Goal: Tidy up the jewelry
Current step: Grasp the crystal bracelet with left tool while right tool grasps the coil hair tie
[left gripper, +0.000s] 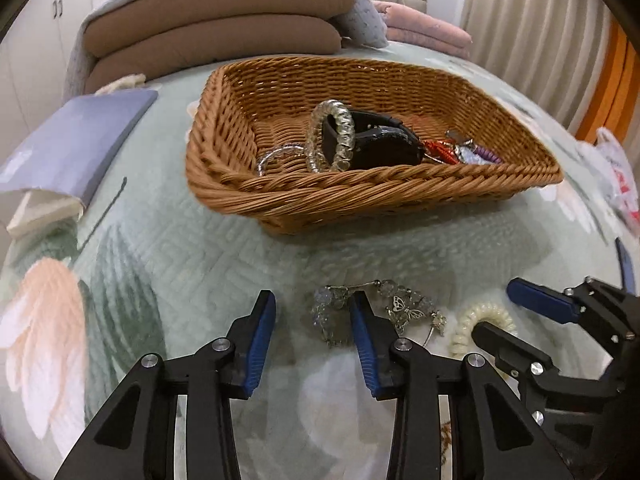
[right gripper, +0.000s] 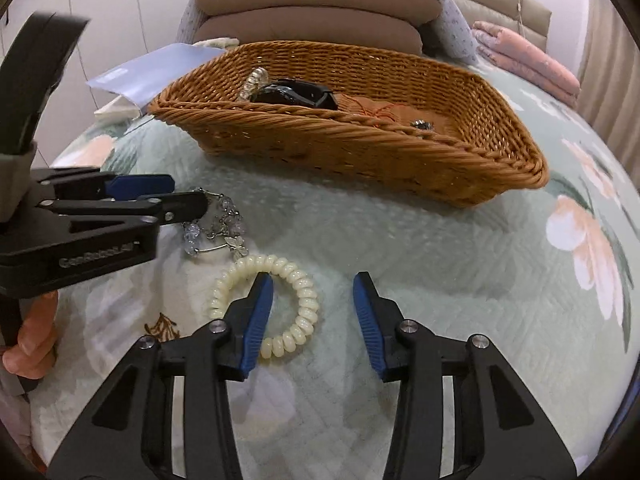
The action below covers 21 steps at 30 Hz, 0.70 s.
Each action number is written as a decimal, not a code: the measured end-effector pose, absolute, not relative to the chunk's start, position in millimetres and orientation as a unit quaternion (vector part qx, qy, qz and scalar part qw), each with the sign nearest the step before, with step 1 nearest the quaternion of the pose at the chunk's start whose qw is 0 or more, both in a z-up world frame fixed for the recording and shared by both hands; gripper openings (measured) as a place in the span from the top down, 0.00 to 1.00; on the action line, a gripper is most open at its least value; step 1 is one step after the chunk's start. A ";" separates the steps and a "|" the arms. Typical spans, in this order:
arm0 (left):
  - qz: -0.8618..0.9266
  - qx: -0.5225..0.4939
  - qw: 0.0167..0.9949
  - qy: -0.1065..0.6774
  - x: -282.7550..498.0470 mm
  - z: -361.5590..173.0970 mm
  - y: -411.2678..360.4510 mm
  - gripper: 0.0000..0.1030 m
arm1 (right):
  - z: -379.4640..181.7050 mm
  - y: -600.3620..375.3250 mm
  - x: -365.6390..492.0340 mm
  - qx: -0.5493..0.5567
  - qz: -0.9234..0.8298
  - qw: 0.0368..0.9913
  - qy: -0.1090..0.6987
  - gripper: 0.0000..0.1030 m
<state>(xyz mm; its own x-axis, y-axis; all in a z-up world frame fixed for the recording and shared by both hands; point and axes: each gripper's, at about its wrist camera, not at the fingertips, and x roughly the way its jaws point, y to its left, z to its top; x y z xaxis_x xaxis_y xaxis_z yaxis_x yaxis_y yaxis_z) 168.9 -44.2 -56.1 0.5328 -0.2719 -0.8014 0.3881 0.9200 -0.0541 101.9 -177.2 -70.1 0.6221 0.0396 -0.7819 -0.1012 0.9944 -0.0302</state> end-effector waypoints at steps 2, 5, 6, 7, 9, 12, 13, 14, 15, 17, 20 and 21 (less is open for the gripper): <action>-0.186 0.078 0.875 0.439 165.8 -56.1 -48.4 0.68 | -71.6 -173.8 103.5 -0.041 0.035 0.899 0.434 0.72; -0.190 0.082 0.876 0.436 161.9 -54.8 -49.2 0.92 | -70.5 -175.5 102.4 -0.039 0.034 0.900 0.433 0.83; -0.192 0.081 0.876 0.435 160.7 -54.3 -48.7 0.92 | -70.6 -176.8 101.7 -0.037 0.032 0.900 0.434 0.84; -0.195 0.079 0.876 0.434 160.4 -52.9 -48.0 0.92 | -70.5 -178.9 100.0 -0.037 0.029 0.899 0.435 0.86; -0.203 0.076 0.874 0.434 157.8 -51.4 -47.0 0.92 | -70.6 -184.1 95.3 -0.039 0.019 0.899 0.436 0.87; -0.215 0.066 0.869 0.440 150.2 -48.1 -41.5 0.92 | -68.4 -195.8 85.7 -0.041 -0.001 0.899 0.436 0.88; -0.221 0.058 0.866 0.445 146.2 -47.1 -36.4 0.92 | -67.6 -199.5 84.4 -0.039 -0.005 0.899 0.436 0.88; -0.225 0.049 0.862 0.451 141.7 -46.6 -30.0 0.92 | -66.2 -204.4 83.6 -0.037 -0.014 0.899 0.437 0.88; -0.230 0.041 0.858 0.457 137.5 -46.5 -23.0 0.92 | -65.2 -209.3 83.6 -0.037 -0.024 0.898 0.437 0.88; -0.234 0.033 0.848 0.474 131.8 -45.6 -9.4 0.92 | -64.9 -218.6 84.5 -0.030 -0.037 0.897 0.439 0.88; -0.267 0.043 0.834 0.481 124.4 -41.6 2.4 0.91 | -63.5 -230.8 85.1 -0.005 -0.026 0.896 0.443 0.88; -0.275 0.041 0.831 0.482 123.2 -41.2 5.7 0.91 | -63.3 -233.1 84.6 0.000 -0.023 0.896 0.443 0.88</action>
